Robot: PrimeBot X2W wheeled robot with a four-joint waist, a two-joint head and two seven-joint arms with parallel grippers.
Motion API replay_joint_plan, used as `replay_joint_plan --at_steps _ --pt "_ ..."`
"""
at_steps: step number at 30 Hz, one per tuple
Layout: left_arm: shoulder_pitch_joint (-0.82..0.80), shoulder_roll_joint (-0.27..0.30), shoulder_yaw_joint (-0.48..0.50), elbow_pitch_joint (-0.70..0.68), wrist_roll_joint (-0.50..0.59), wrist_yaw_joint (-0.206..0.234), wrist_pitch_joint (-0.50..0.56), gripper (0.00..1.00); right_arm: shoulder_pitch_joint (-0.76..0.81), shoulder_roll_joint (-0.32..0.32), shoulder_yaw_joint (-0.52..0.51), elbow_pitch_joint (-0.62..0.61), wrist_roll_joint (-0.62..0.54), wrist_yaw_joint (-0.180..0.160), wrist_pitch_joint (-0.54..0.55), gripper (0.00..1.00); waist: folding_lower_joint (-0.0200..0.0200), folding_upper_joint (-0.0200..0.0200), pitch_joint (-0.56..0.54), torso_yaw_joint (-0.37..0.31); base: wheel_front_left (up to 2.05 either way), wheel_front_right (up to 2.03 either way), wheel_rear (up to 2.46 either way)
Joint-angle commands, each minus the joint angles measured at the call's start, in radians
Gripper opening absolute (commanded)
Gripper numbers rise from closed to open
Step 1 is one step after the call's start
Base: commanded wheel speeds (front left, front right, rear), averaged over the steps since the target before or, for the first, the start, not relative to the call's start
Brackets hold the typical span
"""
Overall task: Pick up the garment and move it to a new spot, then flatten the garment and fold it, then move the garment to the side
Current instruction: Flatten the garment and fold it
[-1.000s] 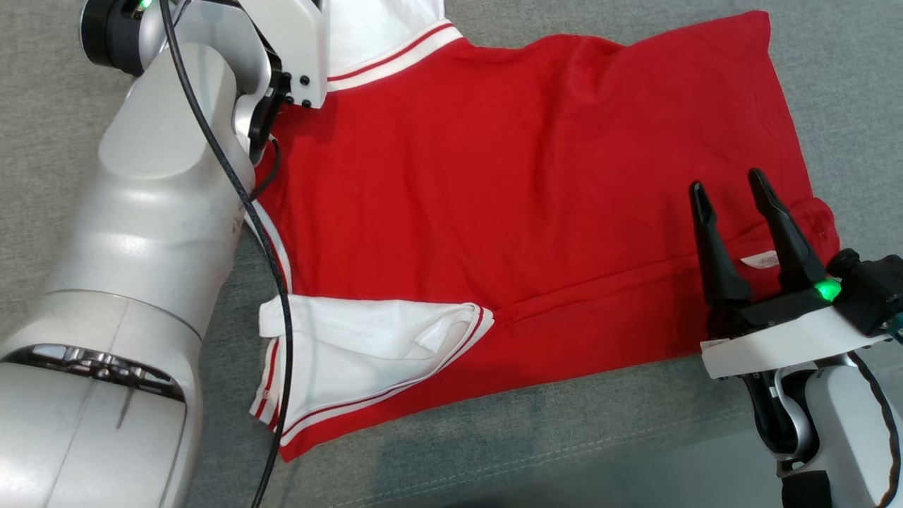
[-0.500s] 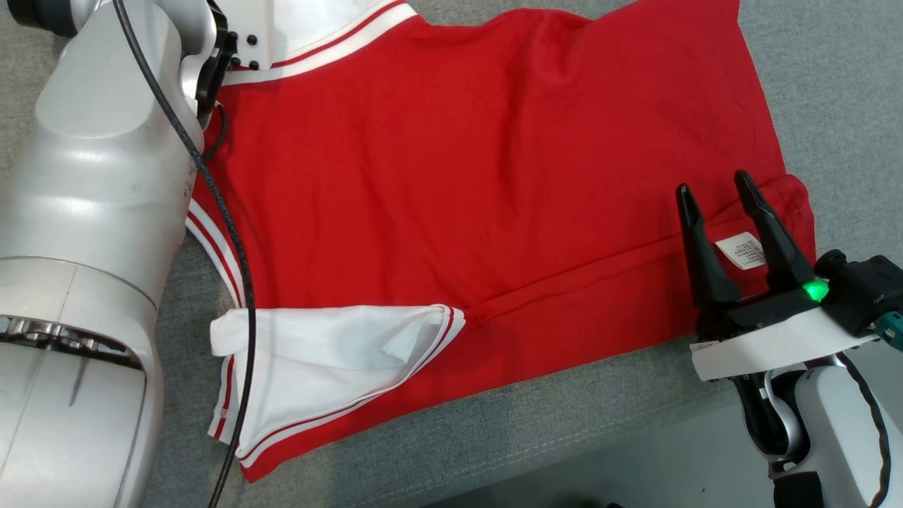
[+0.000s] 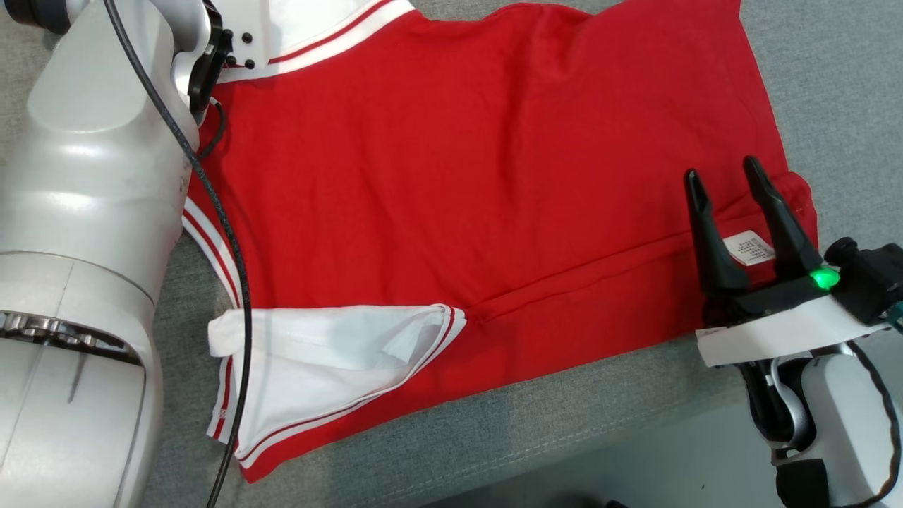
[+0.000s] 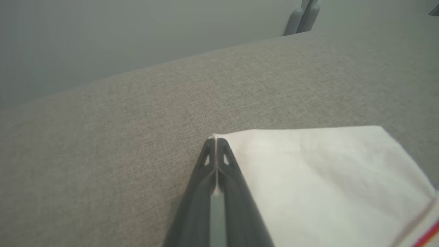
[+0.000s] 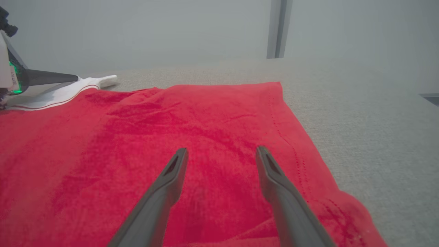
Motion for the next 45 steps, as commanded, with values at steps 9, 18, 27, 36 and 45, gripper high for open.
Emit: replay_joint_plan --at_steps 9,18,27,36,45 --pt "-0.085 -0.007 0.056 -0.031 -0.096 -0.069 -0.043 0.0 -0.148 -0.141 0.016 0.074 0.215 -0.003 0.017 1.0 0.0 0.0 -0.004 0.052 0.0 0.0 0.0" --pt "-0.095 -0.023 0.057 -0.065 -0.168 -0.096 -0.034 0.0 -0.398 -0.328 0.039 0.228 0.422 -0.003 0.348 1.0 0.0 0.0 -0.01 0.112 0.0 0.0 0.0" --pt "-0.088 -0.026 0.009 -0.119 -0.218 -0.1 -0.018 0.0 -0.553 -0.356 0.068 0.405 0.504 -0.003 0.582 1.0 0.0 0.0 -0.011 0.151 0.0 0.0 0.0" --pt "-0.082 -0.027 -0.061 -0.165 -0.258 -0.1 0.002 0.0 -0.697 -0.354 0.113 0.559 0.483 -0.003 0.702 0.83 0.0 0.0 -0.004 0.176 0.0 0.0 0.0" --pt "-0.084 -0.027 -0.099 -0.177 -0.285 -0.1 0.003 0.0 -0.758 -0.335 0.14 0.667 0.451 -0.003 0.726 0.55 0.0 0.0 0.002 0.19 0.0 0.0 0.0"
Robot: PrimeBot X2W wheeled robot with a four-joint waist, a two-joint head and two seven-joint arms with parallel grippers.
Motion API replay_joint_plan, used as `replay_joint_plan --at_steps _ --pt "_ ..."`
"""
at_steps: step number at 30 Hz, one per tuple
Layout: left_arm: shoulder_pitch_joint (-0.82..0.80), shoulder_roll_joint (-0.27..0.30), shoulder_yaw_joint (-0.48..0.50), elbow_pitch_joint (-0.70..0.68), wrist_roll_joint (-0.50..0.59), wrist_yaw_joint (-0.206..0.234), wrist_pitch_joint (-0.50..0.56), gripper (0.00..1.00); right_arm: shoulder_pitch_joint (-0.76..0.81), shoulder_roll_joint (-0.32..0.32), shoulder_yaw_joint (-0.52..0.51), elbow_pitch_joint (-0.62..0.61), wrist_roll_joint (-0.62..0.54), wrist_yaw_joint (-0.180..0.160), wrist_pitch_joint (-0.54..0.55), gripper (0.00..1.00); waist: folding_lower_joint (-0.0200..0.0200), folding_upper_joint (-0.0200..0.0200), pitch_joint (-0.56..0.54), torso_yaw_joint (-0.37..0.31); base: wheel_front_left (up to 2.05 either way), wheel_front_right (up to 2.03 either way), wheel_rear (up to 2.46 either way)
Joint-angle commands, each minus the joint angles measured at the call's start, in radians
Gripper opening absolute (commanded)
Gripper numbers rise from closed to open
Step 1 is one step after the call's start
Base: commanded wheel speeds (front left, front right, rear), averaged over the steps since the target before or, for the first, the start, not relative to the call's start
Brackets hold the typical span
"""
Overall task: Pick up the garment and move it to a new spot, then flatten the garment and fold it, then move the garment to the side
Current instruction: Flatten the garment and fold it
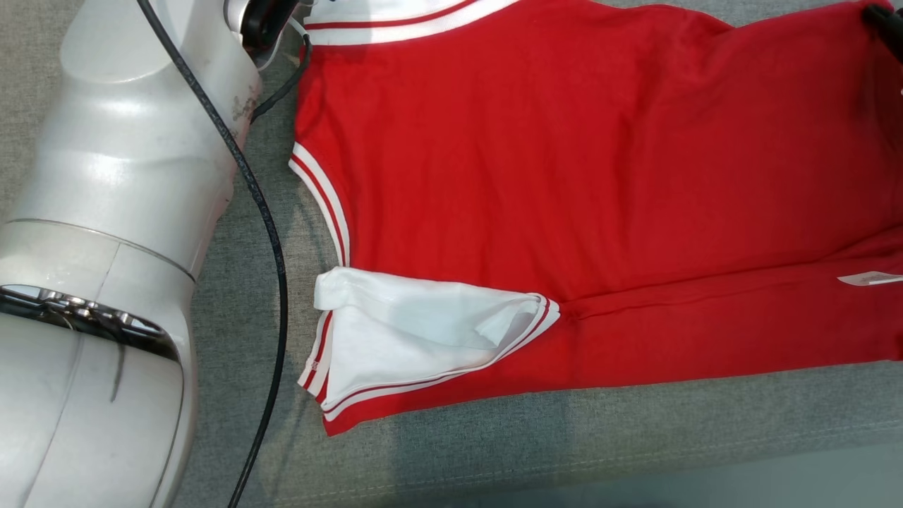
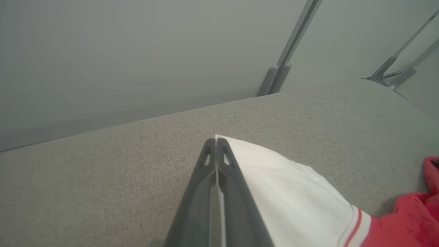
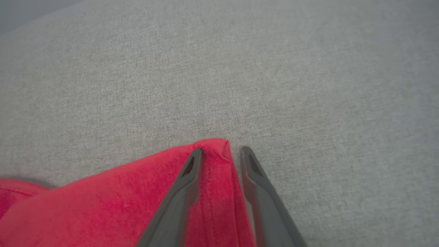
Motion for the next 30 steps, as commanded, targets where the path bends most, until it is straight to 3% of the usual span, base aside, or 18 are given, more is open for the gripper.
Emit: replay_joint_plan --at_steps 1,3,4,5,6,13,25,30 --pt "-0.027 0.03 0.003 -0.026 -0.012 -0.007 -0.001 0.0 -0.005 -0.012 0.004 -0.007 -0.011 0.0 0.002 0.54 0.0 0.0 0.001 0.002 0.0 0.0 0.0" --pt "-0.029 0.03 -0.006 -0.03 -0.018 -0.007 -0.002 0.0 -0.015 -0.008 0.01 0.008 -0.017 0.0 -0.004 0.49 0.0 0.0 0.004 0.005 0.0 0.0 0.0" --pt "-0.03 0.03 -0.01 -0.031 -0.021 -0.007 -0.003 0.0 -0.02 -0.008 0.015 0.014 -0.02 0.0 -0.007 0.35 0.0 0.0 0.005 0.007 0.0 0.0 0.0" --pt "-0.032 0.03 -0.014 -0.03 -0.023 -0.007 -0.005 0.0 -0.024 -0.007 0.019 0.019 -0.022 0.0 -0.009 0.07 0.0 0.0 0.006 0.009 0.0 0.0 0.0" --pt "-0.033 0.03 -0.018 -0.03 -0.025 -0.007 -0.006 0.0 -0.027 -0.007 0.023 0.024 -0.023 0.0 -0.011 0.0 0.0 0.0 0.007 0.01 0.0 0.0 0.0" --pt "-0.048 0.047 -0.038 -0.028 -0.024 -0.007 -0.056 0.0 -0.06 -0.016 0.053 0.021 -0.039 0.0 -0.067 0.0 0.0 0.0 0.001 0.014 0.0 0.0 0.0" --pt "-0.098 0.076 -0.052 -0.03 0.014 -0.004 -0.273 0.0 -0.111 -0.021 0.084 0.043 -0.086 0.0 -0.348 0.0 0.0 0.0 -0.012 0.025 0.0 0.0 0.0" --pt "-0.102 0.078 -0.059 -0.053 0.027 -0.005 -0.316 0.0 -0.131 -0.022 0.119 0.045 -0.103 0.0 -0.484 0.0 0.0 0.0 -0.007 0.033 0.0 0.0 0.0"
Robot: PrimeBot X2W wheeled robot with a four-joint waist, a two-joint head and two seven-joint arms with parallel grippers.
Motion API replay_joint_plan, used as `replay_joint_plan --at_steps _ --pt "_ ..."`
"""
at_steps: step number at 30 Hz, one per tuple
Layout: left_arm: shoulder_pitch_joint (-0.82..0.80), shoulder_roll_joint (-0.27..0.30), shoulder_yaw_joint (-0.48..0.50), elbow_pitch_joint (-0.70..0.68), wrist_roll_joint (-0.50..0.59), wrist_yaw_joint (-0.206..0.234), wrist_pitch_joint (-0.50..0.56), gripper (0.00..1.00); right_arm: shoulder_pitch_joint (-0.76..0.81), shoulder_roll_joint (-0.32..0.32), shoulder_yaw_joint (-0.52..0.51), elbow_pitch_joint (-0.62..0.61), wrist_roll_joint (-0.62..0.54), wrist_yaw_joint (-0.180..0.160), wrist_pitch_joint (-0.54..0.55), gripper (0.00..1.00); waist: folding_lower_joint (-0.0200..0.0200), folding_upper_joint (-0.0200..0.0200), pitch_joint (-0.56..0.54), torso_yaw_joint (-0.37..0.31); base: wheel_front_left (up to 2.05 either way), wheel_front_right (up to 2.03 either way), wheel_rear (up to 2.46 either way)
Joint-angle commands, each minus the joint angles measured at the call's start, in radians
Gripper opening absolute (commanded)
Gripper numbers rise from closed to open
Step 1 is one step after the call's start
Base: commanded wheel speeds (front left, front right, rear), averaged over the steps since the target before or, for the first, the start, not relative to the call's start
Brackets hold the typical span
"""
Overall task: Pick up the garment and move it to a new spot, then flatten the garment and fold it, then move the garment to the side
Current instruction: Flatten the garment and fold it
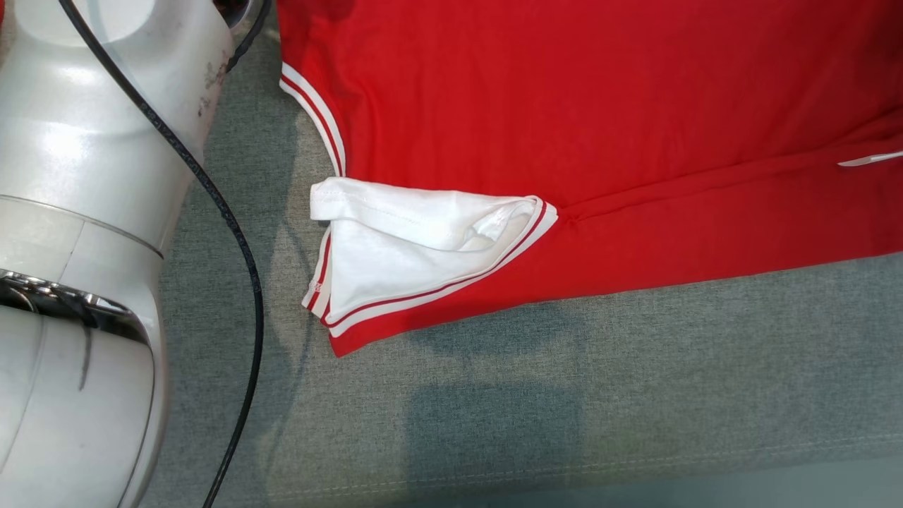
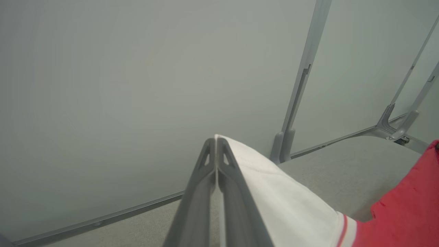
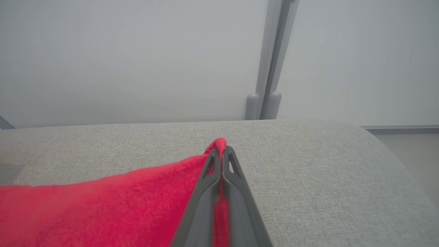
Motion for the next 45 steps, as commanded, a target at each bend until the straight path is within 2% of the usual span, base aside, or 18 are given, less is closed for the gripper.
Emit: replay_joint_plan --at_steps 1,8,13,19,25,32,38,45 --pt "-0.038 0.041 0.01 -0.032 0.009 -0.001 -0.01 0.0 0.009 -0.02 0.015 -0.01 -0.013 0.0 -0.033 0.0 0.0 0.0 0.001 0.003 0.0 0.0 0.0" --pt "0.034 0.06 0.064 -0.177 0.012 -0.002 -0.018 0.0 0.057 -0.057 0.091 -0.006 -0.02 0.0 -0.159 0.0 0.0 0.0 -0.009 0.023 0.0 0.0 0.0" --pt "0.198 0.078 0.109 -0.342 0.055 0.009 -0.018 0.0 0.133 -0.093 0.135 -0.005 0.01 0.0 -0.223 0.0 0.0 0.0 -0.042 0.041 0.0 0.0 0.0" --pt "0.403 0.103 0.154 -0.535 0.107 0.036 -0.018 0.0 0.207 -0.128 0.132 -0.024 0.016 0.0 -0.262 0.0 0.0 0.0 -0.087 0.064 0.0 0.0 0.0" --pt "0.591 0.107 0.187 -0.715 0.151 0.075 -0.018 0.0 0.331 -0.183 0.014 -0.168 -0.079 0.0 -0.264 0.0 0.0 0.0 -0.113 0.091 0.0 0.0 0.0" --pt "0.797 0.091 0.245 -0.865 0.15 0.093 -0.018 0.0 0.539 -0.177 -0.147 -0.271 -0.133 0.0 -0.264 0.0 0.0 0.0 -0.14 0.107 0.0 0.0 0.0" --pt "0.928 0.077 0.221 -0.905 0.128 0.089 -0.011 0.0 0.649 -0.153 -0.211 -0.291 -0.144 0.0 -0.264 0.0 0.0 0.0 -0.17 0.106 0.0 0.0 0.0" --pt "1.026 0.08 0.209 -0.992 0.112 0.131 0.036 0.0 0.69 -0.143 -0.257 -0.284 -0.161 0.0 -0.264 0.0 0.0 0.0 -0.179 0.11 0.0 0.0 0.0"
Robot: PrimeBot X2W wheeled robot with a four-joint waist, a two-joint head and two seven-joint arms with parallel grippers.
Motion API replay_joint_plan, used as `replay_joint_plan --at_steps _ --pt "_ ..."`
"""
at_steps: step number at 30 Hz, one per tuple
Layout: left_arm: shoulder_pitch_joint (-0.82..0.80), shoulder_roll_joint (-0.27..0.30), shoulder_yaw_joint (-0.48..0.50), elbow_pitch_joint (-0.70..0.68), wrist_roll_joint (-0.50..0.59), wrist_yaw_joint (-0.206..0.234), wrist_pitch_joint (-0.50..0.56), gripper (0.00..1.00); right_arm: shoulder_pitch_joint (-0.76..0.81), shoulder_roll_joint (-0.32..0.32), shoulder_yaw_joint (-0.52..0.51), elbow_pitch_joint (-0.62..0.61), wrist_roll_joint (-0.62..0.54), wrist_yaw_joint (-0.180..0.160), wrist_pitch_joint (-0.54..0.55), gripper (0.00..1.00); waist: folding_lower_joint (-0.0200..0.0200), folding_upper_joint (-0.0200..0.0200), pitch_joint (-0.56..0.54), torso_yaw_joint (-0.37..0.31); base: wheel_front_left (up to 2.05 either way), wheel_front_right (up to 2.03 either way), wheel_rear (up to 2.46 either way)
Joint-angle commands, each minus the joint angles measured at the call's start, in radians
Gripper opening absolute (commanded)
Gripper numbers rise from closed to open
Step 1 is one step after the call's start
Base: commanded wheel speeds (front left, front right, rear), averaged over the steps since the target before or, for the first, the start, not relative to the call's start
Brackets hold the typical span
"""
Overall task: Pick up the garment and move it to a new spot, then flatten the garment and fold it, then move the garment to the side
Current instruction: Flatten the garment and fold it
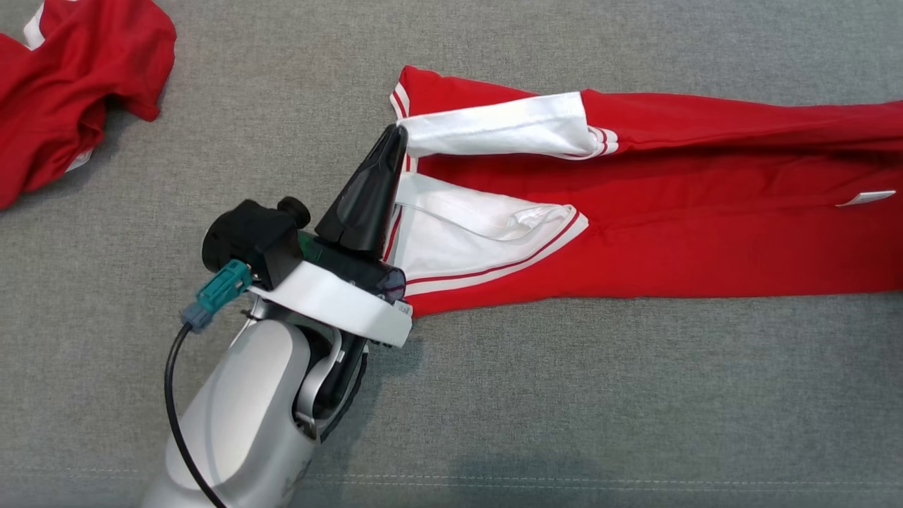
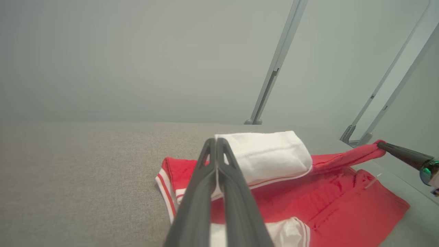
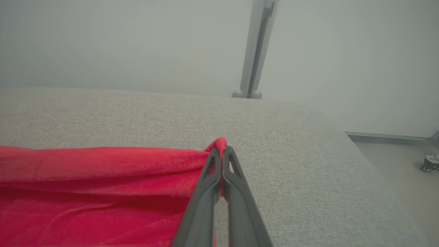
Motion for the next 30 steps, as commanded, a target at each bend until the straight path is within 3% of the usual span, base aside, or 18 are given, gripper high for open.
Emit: replay_joint_plan --at_steps 1,12,22,30 --pt "0.02 0.027 0.029 -0.05 -0.006 0.019 0.011 0.0 0.04 -0.025 -0.007 -0.014 -0.01 0.0 -0.012 0.0 0.0 0.0 0.0 0.004 0.0 0.0 0.0" --pt "0.126 0.025 -0.011 -0.088 -0.016 0.073 0.092 0.0 0.096 -0.019 0.007 0.011 0.008 0.0 -0.012 0.0 0.0 0.0 0.006 0.025 0.0 0.0 0.0" --pt "0.138 0.023 -0.024 -0.041 -0.011 0.089 0.09 0.0 0.113 -0.014 0.035 0.055 0.017 0.0 -0.012 0.0 0.0 0.0 0.015 0.021 0.0 0.0 0.0" --pt "0.148 0.039 -0.003 -0.086 -0.007 0.119 0.077 0.0 0.12 0.001 -0.004 0.064 -0.001 0.0 -0.012 0.0 0.0 0.0 0.008 0.021 0.0 0.0 0.0"
